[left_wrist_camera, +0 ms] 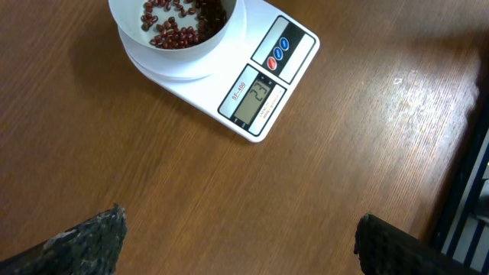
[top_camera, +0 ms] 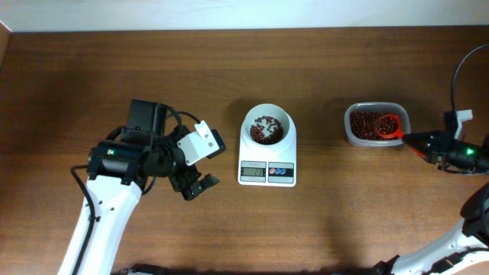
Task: Scoop and weigh 50g on scale
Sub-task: 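Dip the scoop into the red beans again and lift it, then carry the filled scoop left over the white bowl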
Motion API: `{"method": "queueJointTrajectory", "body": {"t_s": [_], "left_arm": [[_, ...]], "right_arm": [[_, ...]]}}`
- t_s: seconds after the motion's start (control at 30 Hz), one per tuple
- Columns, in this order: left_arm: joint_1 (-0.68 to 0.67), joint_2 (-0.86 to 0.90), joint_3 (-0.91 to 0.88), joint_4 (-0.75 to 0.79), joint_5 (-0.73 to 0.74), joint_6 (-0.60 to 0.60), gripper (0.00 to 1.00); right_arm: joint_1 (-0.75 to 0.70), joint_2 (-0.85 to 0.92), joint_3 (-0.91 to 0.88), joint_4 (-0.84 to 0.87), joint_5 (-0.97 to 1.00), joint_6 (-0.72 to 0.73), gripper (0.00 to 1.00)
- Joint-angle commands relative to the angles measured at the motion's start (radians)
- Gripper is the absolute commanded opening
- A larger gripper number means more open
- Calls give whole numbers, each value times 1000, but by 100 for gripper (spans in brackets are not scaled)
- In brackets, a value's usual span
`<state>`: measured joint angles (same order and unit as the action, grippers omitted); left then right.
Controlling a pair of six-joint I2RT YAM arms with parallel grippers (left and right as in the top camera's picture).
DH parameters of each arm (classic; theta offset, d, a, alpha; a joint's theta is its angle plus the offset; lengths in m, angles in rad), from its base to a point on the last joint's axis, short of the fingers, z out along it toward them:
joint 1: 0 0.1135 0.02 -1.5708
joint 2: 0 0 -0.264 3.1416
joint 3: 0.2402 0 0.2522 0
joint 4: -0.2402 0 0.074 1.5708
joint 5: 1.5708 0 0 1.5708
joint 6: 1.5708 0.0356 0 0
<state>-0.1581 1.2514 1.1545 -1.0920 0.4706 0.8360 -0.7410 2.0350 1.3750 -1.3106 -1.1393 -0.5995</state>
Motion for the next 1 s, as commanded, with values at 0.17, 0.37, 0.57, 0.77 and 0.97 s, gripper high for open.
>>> {"method": "queueJointTrajectory", "body": {"t_s": [0.17,0.37,0.57,0.77,0.97], "left_arm": [[-3,-2,-8,0,3,-12,99],[-3,-3,-8,0,3,-12,99],[-3,-2,-8,0,3,-12,99],[-3,-3,-8,0,3,-12,99],[-3,-2,-8,0,3,-12,99]], "right_arm": [[-1,8,-1,26,-28,46,4],[-1,8,-1,20,-39,46,4],[-1,8,-1,-40,-106,-21,4],[6,8,-1,-103,-111,-63,4],[65,8,-1,-186,-175,-156,4]]}}
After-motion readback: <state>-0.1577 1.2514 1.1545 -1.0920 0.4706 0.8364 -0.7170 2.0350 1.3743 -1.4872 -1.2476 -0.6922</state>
